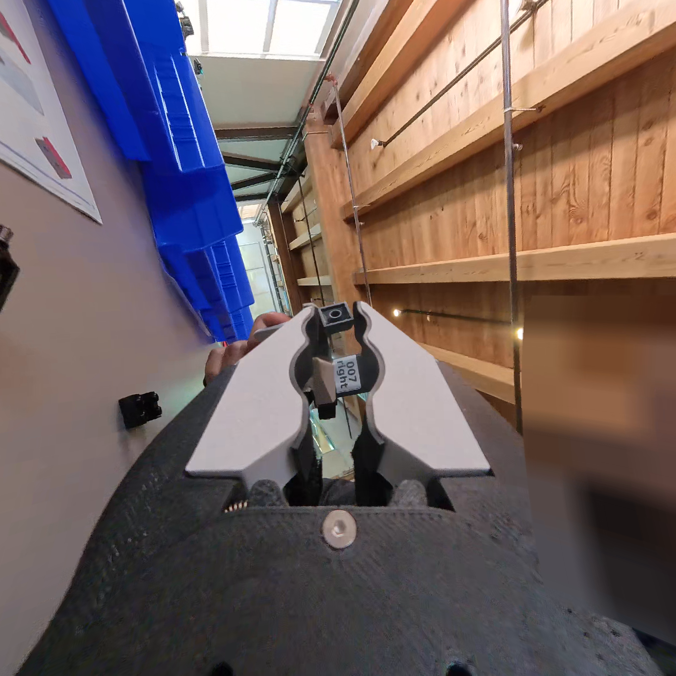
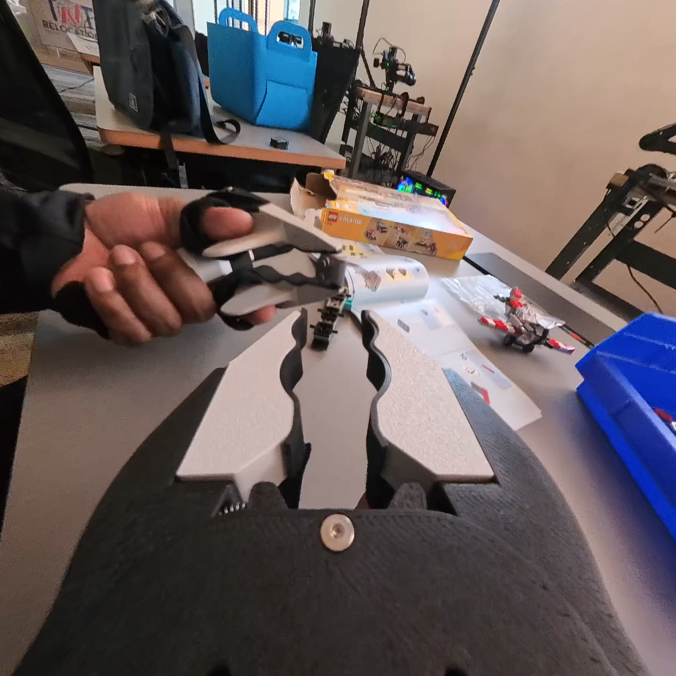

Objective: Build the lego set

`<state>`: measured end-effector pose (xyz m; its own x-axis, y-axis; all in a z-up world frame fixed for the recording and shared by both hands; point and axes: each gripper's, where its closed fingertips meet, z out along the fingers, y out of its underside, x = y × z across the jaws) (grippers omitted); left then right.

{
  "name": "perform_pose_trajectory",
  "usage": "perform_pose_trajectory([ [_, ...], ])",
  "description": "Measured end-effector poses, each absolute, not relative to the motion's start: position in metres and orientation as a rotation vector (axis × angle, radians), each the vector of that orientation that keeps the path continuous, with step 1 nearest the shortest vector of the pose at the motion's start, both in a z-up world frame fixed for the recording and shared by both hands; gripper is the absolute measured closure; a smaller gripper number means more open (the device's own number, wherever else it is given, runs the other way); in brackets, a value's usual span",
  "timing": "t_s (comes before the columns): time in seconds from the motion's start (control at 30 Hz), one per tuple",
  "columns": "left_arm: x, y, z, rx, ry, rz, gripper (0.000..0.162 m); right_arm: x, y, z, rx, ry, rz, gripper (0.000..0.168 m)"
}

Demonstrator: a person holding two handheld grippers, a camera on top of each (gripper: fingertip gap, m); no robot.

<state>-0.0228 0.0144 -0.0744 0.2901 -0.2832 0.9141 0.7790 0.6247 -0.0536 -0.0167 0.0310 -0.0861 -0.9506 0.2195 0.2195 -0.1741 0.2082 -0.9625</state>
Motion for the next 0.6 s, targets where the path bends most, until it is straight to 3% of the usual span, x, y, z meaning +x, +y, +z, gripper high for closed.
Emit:
perform_pose_trajectory([
  [0.4,-0.022,0.028,-0.080,-0.585,-1.085,-0.761,0.144,-0.016,0.018,-0.081,0.080,-2.139,1.742,0.137],
  [0.6,-0.022,0.037,-0.082,-0.599,-1.092,-0.768,0.144,-0.018,0.022,-0.081,0.043,-2.144,1.767,0.150],
])
